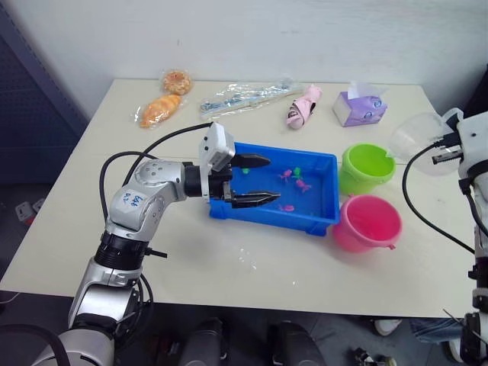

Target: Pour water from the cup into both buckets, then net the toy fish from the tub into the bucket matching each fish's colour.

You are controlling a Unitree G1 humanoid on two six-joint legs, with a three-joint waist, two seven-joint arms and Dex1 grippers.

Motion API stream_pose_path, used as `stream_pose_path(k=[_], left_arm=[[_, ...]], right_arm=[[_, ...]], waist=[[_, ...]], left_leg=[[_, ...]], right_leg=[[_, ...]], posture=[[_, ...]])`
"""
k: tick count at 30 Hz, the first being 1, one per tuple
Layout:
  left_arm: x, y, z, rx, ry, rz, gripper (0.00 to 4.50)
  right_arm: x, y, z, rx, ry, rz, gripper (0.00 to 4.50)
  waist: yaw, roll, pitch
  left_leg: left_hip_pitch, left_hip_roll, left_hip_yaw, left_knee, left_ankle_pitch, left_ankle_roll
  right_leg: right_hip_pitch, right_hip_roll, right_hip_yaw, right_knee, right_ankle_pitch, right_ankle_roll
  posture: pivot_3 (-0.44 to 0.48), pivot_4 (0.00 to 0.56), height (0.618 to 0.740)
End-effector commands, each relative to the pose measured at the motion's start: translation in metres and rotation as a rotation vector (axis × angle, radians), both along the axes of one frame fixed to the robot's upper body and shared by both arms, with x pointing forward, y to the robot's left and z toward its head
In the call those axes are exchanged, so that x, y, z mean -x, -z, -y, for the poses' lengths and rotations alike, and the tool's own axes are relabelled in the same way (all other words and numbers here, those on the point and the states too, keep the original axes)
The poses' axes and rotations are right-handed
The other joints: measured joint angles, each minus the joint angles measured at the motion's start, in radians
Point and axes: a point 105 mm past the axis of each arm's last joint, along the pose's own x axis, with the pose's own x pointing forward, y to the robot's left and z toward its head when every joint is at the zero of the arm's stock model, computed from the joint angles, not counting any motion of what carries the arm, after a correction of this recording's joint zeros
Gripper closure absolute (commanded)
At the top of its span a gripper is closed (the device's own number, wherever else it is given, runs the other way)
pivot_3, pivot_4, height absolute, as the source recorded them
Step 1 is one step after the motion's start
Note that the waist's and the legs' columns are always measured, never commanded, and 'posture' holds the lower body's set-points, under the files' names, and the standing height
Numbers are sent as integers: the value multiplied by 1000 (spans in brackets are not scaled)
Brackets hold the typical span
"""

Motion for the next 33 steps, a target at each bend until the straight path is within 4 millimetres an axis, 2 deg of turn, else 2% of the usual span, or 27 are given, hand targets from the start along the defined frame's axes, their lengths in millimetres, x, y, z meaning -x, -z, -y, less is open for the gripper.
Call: stream_pose_path(k=[1,8,11,19,26,33], left_arm=[[3,-11,-3,17,-12,53,0],[3,-11,-6,19,-33,53,0],[3,-12,-7,19,-37,54,0],[2,-12,-6,22,-39,57,0],[2,-13,-4,24,-29,58,0],[1,-13,-1,29,-21,61,0]], right_arm=[[-8,-25,-3,186,-7,36,4409],[-22,-34,-17,510,-38,8,4409],[-25,-39,-29,687,-69,11,4409],[-28,-38,-51,1084,-146,-14,4409],[-28,-46,-55,1181,-162,-8,4409],[-25,-53,-36,1121,-97,-25,4409]], waist=[[0,0,0],[-1,0,0],[-1,0,0],[-3,0,0],[-3,0,0],[-2,0,0]], left_leg=[[0,0,1,0,0,0],[-1,0,2,0,0,0],[-1,0,2,0,0,0],[-2,0,4,0,1,-1],[-2,0,5,0,1,-1],[-2,0,6,0,1,-1]], right_leg=[[-1,0,0,0,0,0],[-3,0,1,1,0,0],[-3,0,2,2,0,0],[-6,0,3,3,0,0],[-7,0,4,4,0,0],[-7,0,4,4,0,0]], posture=[[0,150,739],[0,150,739],[0,150,739],[0,150,739],[0,150,739],[0,150,739]])
